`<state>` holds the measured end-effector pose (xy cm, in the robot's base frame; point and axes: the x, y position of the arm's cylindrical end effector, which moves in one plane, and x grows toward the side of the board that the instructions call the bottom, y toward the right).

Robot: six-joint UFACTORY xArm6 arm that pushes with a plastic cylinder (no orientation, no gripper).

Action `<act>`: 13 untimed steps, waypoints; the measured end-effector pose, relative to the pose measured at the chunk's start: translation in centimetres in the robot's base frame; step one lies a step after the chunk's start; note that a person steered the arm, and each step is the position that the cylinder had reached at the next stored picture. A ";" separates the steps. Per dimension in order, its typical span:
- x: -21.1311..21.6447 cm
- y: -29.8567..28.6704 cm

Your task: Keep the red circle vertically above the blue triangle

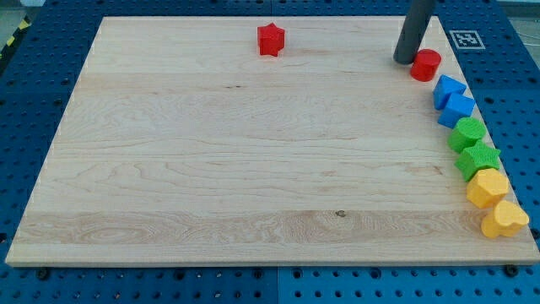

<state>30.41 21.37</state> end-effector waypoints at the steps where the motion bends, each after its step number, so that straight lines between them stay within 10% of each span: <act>1: -0.7 0.3; 13: 1.1 0.8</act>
<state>31.52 22.21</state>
